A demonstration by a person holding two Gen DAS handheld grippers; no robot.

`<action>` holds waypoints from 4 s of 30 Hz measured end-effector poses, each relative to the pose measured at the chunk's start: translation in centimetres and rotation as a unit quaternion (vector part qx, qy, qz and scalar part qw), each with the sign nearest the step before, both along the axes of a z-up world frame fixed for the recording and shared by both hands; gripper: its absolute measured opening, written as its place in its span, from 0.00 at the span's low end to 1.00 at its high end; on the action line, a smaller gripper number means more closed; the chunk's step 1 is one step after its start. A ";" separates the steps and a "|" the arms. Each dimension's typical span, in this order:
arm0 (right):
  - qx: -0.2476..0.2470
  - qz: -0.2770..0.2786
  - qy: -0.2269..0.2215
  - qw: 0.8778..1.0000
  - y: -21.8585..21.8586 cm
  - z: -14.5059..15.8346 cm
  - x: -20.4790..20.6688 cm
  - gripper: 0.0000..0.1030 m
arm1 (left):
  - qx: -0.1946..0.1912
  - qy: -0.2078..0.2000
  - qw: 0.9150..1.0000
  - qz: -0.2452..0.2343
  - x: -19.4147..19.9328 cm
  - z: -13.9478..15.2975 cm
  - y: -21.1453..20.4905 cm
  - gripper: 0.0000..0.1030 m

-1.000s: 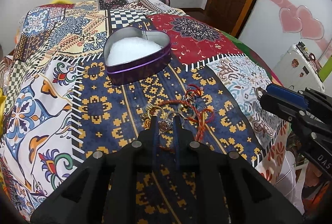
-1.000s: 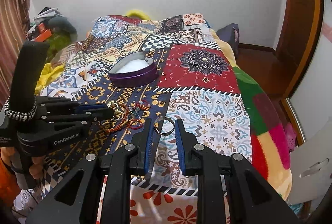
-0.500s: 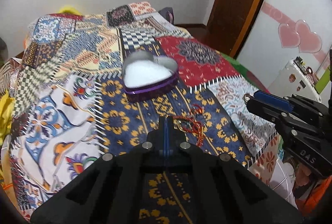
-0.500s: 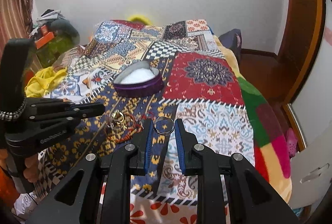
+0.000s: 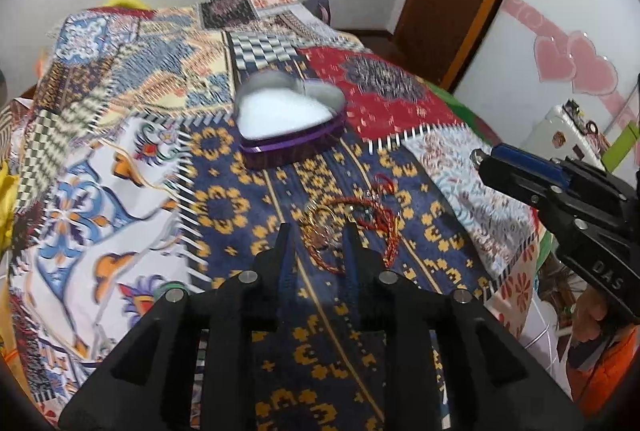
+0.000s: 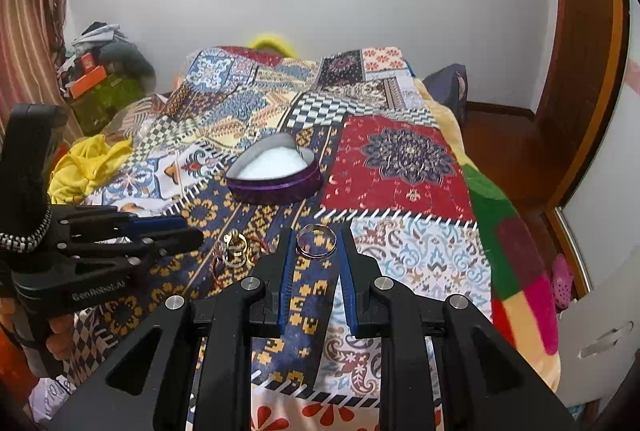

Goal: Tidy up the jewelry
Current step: 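Grasp a silver ring with the left tool while the right tool grasps another silver ring, then lower both held rings into the heart tin and open both tools, then grasp the red beaded bracelet with the left tool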

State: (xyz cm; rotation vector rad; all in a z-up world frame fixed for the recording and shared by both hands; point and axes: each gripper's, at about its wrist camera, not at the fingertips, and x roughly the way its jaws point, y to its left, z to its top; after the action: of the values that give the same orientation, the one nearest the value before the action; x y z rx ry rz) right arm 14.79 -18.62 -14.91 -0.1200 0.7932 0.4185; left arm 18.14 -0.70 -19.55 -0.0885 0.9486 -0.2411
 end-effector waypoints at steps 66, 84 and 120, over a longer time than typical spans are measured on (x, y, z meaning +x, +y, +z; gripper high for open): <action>-0.030 0.107 0.050 0.993 7.0 -2.1 10.4 0.18 | -0.032 -0.026 0.999 0.010 9.5 0.4 4.1 0.15; -0.031 0.087 0.045 0.995 6.2 -0.2 10.0 0.29 | -0.012 -0.055 0.998 0.017 7.6 3.4 5.0 0.15; -0.043 0.017 0.020 0.999 0.4 0.4 2.2 0.36 | 0.014 0.014 1.000 0.004 0.8 -0.2 1.6 0.24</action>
State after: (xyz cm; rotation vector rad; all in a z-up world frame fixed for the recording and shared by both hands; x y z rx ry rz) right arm 17.01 -18.19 -14.47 -0.2067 0.8498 0.4201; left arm 18.99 0.87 -19.76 -0.0696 0.9789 -0.2195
